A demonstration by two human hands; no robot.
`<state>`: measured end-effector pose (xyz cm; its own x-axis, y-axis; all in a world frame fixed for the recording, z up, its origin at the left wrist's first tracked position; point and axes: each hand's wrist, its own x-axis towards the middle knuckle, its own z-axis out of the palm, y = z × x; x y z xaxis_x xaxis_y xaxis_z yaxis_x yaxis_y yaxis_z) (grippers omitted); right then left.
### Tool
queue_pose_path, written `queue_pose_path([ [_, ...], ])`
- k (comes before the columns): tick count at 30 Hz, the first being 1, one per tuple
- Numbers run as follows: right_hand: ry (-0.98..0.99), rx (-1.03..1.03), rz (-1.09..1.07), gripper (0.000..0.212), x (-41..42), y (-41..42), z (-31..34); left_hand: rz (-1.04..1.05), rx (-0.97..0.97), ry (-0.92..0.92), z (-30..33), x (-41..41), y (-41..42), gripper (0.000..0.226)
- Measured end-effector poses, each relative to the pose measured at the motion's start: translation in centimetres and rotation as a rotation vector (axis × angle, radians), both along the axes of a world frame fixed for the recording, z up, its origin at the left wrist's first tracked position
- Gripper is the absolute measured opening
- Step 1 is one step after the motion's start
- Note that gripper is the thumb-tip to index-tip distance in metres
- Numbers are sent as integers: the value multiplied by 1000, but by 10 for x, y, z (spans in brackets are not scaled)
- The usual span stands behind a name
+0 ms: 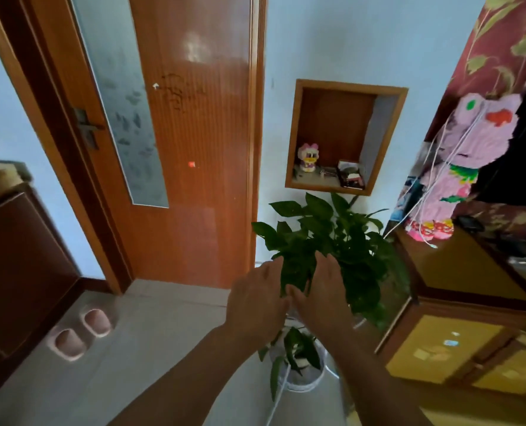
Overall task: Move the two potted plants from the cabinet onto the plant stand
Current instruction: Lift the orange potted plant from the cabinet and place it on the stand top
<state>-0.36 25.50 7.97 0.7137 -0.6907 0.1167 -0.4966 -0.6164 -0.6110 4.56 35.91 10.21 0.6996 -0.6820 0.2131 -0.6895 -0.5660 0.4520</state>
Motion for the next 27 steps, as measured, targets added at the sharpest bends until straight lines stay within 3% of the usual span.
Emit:
queue_pose_path([
  [5,22,8,-73,84,56,1,0,-78,59,58,-7,74,-6,65],
  [12,24,-42,-240,82,129,16,-1,-332,74,107,-18,171,-14,64],
  [16,38,-52,-391,83,162,42,-2,-519,110,45,-27,226,-3,65],
  [27,61,-19,-657,79,222,69,-9,-766,93,-33,-32,288,-10,64],
])
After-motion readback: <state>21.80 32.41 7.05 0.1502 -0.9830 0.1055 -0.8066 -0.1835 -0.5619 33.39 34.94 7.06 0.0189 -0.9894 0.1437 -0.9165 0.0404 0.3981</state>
